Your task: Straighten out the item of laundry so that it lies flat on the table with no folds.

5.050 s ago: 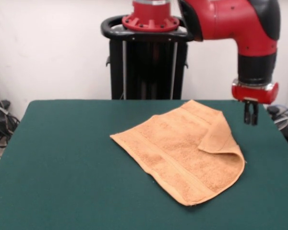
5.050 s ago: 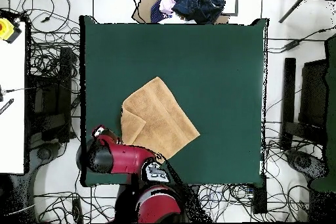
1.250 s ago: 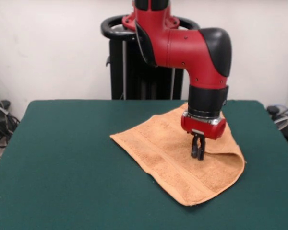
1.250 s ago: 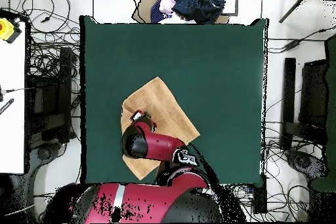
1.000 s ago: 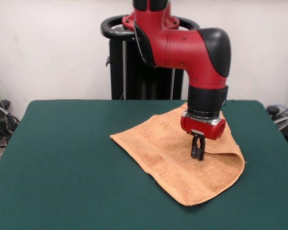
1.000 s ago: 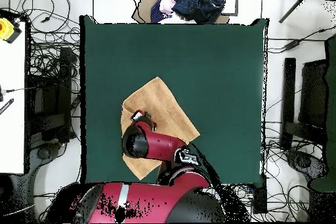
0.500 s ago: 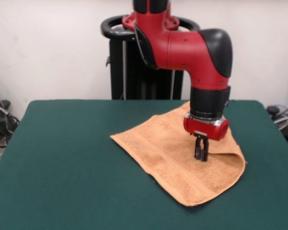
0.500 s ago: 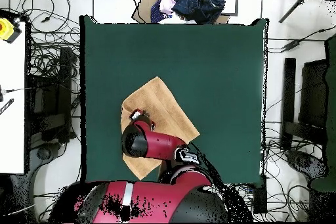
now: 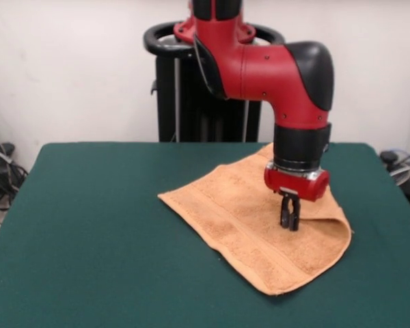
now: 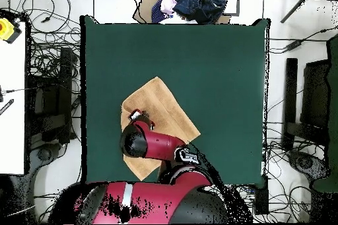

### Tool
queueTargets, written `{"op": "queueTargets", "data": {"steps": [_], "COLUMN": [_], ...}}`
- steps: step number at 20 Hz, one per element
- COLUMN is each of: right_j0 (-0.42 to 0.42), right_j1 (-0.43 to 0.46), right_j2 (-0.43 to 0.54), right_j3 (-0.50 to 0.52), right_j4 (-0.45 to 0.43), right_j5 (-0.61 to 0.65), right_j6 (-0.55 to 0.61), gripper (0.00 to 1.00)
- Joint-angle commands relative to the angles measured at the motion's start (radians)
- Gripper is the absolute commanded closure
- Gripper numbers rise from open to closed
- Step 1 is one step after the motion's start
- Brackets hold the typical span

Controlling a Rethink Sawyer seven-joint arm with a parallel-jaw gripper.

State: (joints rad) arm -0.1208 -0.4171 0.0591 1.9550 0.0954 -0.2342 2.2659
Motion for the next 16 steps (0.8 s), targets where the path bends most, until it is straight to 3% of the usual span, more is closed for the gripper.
{"op": "queueTargets", "data": {"steps": [1, 16], "right_j0": [0.051, 0.013], "right_j1": [0.044, 0.011], "right_j2": [0.171, 0.255], "right_j3": [-0.035, 0.005], "right_j4": [0.098, 0.106], "right_j5": [0.015, 0.075], "right_j6": [0.241, 0.226], "gripper": [1.00, 1.00]}}
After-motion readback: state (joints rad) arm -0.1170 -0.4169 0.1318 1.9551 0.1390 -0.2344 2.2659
